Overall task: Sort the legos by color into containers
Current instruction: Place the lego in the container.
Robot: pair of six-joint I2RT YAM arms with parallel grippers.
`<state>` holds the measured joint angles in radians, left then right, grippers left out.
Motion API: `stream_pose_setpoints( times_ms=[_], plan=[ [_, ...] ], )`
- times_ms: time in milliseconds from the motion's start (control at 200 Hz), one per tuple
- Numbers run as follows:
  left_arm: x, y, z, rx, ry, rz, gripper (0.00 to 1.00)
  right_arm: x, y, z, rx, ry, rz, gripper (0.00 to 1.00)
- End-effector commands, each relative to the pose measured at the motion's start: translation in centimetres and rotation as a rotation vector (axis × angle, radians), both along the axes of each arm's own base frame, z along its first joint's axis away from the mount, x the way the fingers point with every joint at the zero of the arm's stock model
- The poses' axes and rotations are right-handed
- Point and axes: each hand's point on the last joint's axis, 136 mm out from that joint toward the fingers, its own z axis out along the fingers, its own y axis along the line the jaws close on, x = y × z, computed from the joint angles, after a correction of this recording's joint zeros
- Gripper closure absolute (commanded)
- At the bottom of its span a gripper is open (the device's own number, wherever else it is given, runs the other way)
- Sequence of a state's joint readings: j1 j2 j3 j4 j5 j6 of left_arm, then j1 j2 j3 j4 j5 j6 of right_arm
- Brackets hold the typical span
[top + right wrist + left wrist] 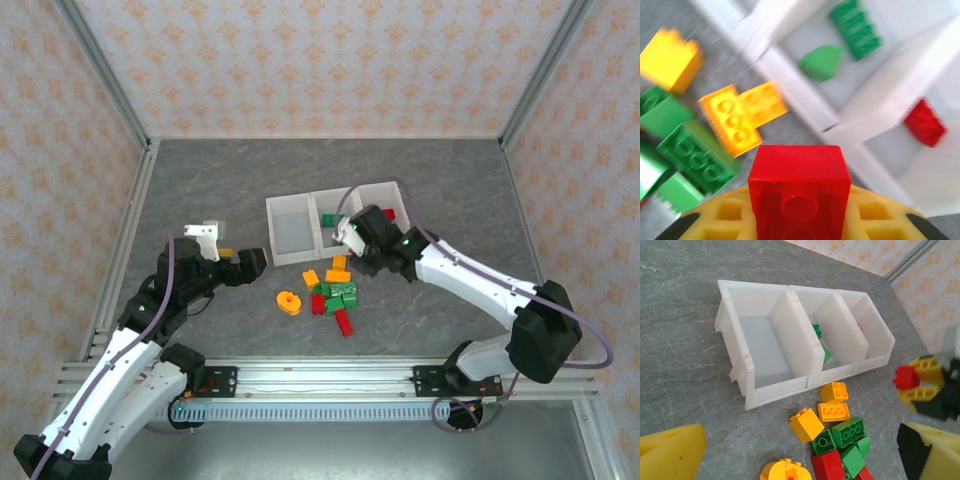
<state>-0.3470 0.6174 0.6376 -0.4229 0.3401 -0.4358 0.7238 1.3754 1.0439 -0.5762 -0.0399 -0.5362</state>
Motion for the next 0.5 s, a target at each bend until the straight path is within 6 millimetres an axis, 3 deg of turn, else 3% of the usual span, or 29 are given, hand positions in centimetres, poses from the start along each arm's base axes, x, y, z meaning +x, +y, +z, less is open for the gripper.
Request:
stream_pose_setpoints(
  times_ms=[0,120,270,496],
  plan=[
    [0.1,-0.3,0.3,0.006,-0.026,-0.017,0.01,4.5,-2.3,2.1,0.035,-0.08,-0.168,0.93],
    [0.1,-0.2,0.4,0.006,-0.028,-0.014,0.01,8.6,-4.5,2.0,0.056,-0.08,-0.309,0.93],
    [0.1,-0.2,0.3,0.008,-0.028,-0.01,0.01,11.9,-5.4,0.3,0.034,-0.084,-0.384,0.96],
    [0.2,-0.2,0.2,0.01,-0.021,-0.016,0.01,14.1,-6.0,-1.8,0.019,-0.068,-0.424,0.86]
  ],
)
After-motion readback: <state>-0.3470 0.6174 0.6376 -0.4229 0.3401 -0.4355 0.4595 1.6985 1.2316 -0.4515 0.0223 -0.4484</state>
